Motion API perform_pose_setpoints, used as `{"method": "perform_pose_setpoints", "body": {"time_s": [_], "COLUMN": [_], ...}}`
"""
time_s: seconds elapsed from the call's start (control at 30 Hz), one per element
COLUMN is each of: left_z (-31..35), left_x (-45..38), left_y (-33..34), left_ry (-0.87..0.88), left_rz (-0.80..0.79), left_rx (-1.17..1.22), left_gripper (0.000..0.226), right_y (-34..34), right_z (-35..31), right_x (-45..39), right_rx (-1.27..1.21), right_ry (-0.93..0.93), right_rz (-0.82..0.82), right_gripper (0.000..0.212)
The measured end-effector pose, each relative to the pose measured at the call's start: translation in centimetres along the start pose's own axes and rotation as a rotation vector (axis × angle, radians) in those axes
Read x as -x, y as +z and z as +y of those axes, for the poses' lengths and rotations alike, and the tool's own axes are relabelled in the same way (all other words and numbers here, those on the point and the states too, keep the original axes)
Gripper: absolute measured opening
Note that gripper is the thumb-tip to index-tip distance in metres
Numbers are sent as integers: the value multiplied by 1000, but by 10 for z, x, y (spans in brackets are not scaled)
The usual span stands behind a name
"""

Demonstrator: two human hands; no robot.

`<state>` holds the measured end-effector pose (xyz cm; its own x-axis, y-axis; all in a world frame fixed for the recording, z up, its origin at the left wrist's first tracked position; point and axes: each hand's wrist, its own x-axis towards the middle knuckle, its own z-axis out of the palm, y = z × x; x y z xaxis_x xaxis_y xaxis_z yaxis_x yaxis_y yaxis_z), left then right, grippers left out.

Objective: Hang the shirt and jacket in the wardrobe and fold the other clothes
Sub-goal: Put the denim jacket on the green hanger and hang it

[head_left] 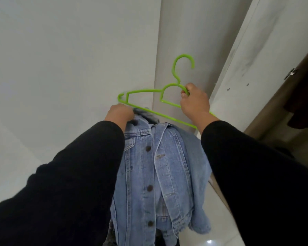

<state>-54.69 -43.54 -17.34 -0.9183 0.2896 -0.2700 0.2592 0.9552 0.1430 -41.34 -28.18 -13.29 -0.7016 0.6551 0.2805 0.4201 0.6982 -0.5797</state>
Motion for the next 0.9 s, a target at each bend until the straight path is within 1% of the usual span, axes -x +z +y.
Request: {"method": "perform_pose_setpoints", "body": {"time_s": [0.2, 0.3, 0.4, 0.47, 0.53, 0.6, 0.67, 0.77, 0.9], "left_z": [-11, -9, -6, -5, -4, -5, -7, -7, -7], "left_x": [-7, -2, 14, 21, 32, 43, 58, 80, 111], "left_y": [-3, -17, -41, -54, -65, -72, -78, -84, -91], "left_ry": [-21, -7, 59, 68, 44, 32, 12, 90, 197], "left_rz": [22, 83, 162, 206, 222, 286, 319, 437, 587], "left_rx": [-2, 19, 66, 158, 307, 409, 420, 346, 390], "left_gripper": [44, 39, 37, 36, 38, 46, 48, 43, 33], "right_y": [-13, -29, -52, -71, -94, -115, -133, -150, -157], "right_z": [5, 0, -6, -10, -14, -18, -19, -21, -25], "right_x": [1, 2, 4, 5, 10, 15, 21, 33, 50], "right_rx": [53, 85, 101, 104, 116, 122, 104, 75, 71], "right_ry": [44, 50, 66, 68, 52, 25, -7, -40, -63], "right_rz": [19, 36, 65, 80, 87, 78, 37, -17, 6], "right_gripper": [17, 18, 20, 21, 22, 24, 24, 24, 25]}}
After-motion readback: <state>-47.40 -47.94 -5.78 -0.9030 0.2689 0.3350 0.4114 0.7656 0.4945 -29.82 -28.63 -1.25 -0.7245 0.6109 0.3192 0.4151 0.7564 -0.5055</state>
